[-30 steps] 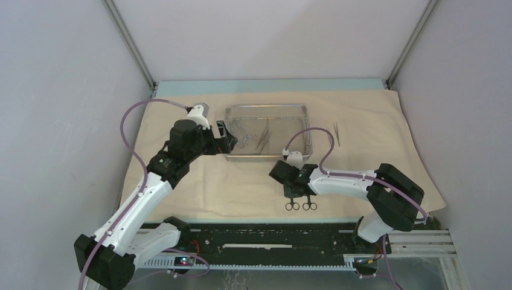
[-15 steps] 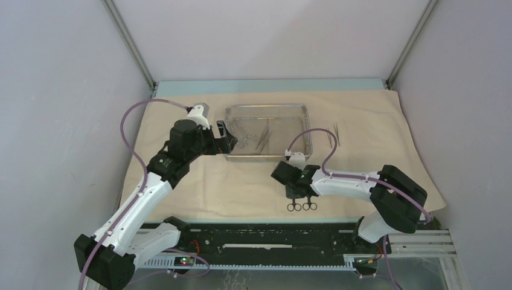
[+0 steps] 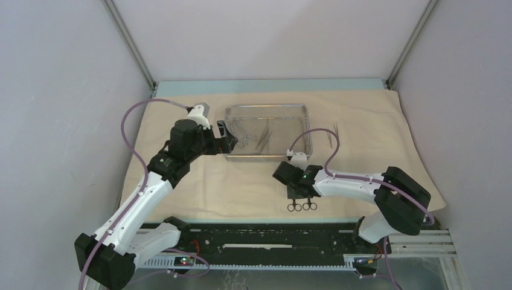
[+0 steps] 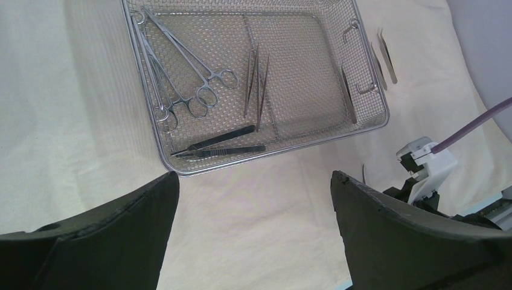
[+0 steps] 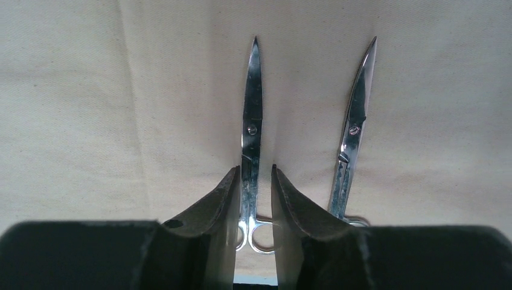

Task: Open and lay out the surgical kit
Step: Adjust the medical item in the surgical kit, then pick up the medical item from the container.

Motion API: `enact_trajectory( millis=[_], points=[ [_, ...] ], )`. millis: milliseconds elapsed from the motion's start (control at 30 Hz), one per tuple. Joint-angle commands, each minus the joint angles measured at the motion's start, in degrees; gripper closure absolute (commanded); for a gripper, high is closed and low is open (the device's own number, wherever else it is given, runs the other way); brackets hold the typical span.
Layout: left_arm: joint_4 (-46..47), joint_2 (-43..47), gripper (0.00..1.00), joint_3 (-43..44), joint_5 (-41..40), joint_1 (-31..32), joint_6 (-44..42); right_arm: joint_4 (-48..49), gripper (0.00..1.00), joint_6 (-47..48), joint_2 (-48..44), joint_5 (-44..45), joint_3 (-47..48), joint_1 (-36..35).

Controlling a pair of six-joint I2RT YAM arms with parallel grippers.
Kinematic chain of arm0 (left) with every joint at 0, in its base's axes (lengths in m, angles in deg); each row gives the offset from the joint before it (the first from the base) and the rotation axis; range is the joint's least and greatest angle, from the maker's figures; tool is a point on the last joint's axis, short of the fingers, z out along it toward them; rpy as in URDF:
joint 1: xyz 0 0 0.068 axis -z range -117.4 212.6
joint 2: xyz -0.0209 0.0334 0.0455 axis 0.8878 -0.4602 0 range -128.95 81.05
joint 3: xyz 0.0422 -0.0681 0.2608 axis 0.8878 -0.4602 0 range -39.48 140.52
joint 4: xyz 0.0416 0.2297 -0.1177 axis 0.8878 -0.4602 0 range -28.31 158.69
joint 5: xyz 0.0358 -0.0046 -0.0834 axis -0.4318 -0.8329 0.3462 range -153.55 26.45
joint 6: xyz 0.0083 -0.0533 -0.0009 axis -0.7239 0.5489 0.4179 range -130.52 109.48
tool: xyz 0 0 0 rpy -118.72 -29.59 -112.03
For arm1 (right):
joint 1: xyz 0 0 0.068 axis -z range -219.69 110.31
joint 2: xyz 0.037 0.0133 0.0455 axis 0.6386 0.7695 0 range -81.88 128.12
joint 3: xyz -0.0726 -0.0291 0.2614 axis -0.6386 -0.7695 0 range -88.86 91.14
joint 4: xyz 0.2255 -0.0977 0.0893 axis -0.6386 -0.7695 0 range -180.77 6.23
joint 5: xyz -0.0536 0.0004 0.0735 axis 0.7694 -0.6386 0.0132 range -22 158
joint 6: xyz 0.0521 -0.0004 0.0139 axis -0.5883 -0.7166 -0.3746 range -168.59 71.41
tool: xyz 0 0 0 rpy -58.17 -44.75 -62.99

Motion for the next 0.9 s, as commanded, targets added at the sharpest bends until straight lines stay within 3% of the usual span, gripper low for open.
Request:
enact_trajectory(
  millis=[0,433,667,867],
  points=[
    [2.12,0.03,0.0,-0.97,0.86,-0.23,0.39,-0.41,0.65,-0.84,-3.46,1.36,-0.14,0.79],
    [0.88,-3.58,0.0,2.47,0.78,0.31,2.05,-1.44,0.56,4.99,-14.43,0.5,1.59,5.73],
    [-2.14,-14.13,0.0,11.57,-5.23,5.11,0.67,-0.14,0.53,10.12,-21.9,-2.43,1.62,12.33],
    [-5.38,-27.19,0.1,22.05,-9.99,7.47,-1.97,0.22,0.51,14.21,-28.06,-2.95,1.62,17.74]
  ],
)
